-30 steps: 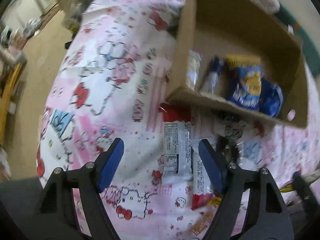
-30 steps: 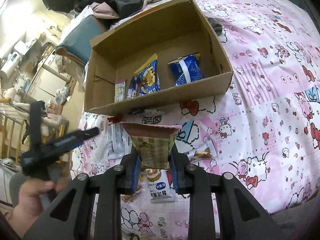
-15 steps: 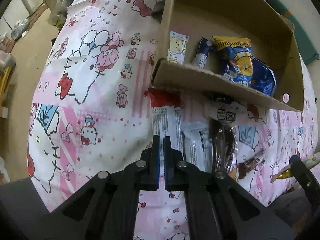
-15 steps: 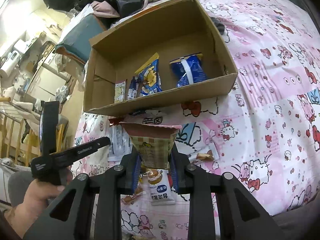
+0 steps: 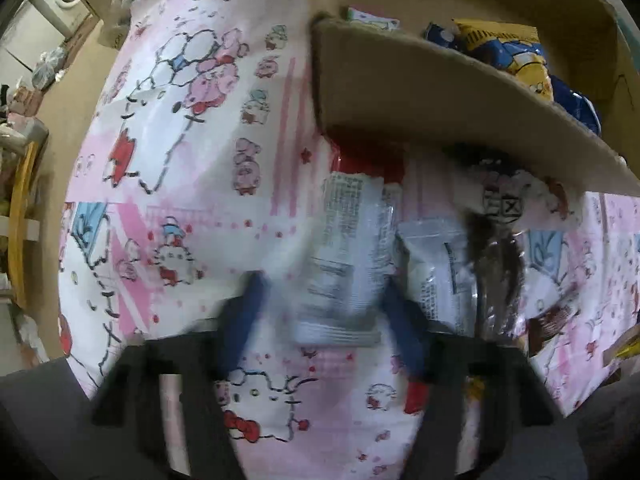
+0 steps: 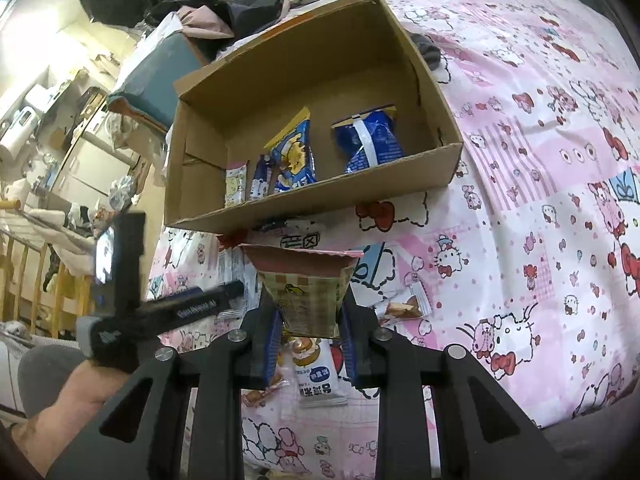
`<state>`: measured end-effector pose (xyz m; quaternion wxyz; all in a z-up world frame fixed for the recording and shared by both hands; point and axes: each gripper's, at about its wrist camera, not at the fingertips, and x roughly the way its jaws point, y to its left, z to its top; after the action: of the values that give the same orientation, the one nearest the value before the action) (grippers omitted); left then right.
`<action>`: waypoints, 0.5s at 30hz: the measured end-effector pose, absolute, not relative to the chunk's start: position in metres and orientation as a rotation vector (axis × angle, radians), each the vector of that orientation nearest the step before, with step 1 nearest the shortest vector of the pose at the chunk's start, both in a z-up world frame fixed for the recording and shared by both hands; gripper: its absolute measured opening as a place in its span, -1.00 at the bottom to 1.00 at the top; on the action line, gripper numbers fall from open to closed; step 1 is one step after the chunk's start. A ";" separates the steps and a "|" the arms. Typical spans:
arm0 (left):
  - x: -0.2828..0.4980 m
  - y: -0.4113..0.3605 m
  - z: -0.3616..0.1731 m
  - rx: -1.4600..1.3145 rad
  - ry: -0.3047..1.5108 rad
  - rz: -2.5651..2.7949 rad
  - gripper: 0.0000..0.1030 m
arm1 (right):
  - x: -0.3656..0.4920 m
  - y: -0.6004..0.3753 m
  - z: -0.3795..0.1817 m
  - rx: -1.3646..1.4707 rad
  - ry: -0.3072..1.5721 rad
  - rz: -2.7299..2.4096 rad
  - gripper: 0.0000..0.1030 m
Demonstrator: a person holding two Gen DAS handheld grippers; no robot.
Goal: Organize snacks
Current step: 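Grasp the beige wafer pack with the right gripper while the left grasps the red-topped packet, then carry both packets into the box and open both grippers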
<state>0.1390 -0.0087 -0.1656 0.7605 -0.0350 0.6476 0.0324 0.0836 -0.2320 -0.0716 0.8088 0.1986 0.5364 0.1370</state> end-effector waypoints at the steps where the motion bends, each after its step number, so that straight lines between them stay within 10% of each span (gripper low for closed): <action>1: 0.144 -0.014 -0.165 -0.075 1.411 0.063 -0.47 | 0.084 -0.231 -0.071 0.424 1.147 0.294 -0.48; 15: 0.103 0.017 -0.095 -0.191 1.265 0.061 -0.47 | 0.083 -0.226 -0.063 0.430 1.115 0.339 -0.48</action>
<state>0.1034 0.0170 -0.0946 0.8019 -0.0890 0.5901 0.0283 0.0833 -0.2257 -0.0628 0.8131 0.2015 0.5225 0.1588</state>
